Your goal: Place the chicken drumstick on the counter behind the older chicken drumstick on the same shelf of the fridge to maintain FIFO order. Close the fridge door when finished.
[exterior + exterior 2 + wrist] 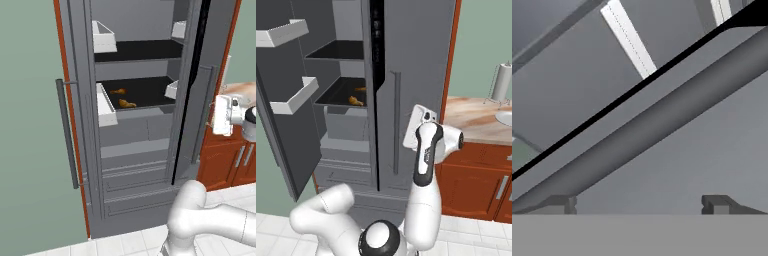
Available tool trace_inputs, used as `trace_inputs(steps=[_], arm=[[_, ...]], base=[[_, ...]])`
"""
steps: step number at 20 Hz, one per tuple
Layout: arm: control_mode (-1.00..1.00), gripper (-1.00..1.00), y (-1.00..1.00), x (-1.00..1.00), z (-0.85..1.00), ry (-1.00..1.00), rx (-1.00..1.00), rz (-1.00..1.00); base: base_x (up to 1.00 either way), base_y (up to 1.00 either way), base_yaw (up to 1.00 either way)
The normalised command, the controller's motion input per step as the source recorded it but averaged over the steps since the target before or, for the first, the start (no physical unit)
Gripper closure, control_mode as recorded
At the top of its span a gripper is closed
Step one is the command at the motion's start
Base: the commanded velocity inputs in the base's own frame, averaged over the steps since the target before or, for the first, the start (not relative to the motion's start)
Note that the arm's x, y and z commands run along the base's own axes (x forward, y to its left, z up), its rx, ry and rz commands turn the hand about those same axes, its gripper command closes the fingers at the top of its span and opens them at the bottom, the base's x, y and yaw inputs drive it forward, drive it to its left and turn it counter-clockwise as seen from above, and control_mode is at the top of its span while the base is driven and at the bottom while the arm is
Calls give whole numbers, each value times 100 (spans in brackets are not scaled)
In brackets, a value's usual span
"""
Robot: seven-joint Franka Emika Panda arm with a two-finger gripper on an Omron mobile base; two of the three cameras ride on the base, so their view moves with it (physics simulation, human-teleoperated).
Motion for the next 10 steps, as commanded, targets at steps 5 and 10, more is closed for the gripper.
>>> trace_inputs(steps=[5,10], arm=[[-100,-100,69,69,31,0,0,-30],[-100,-100,26,69,45,0,-1,-33]], base=[[0,0,0],[0,0,0]])
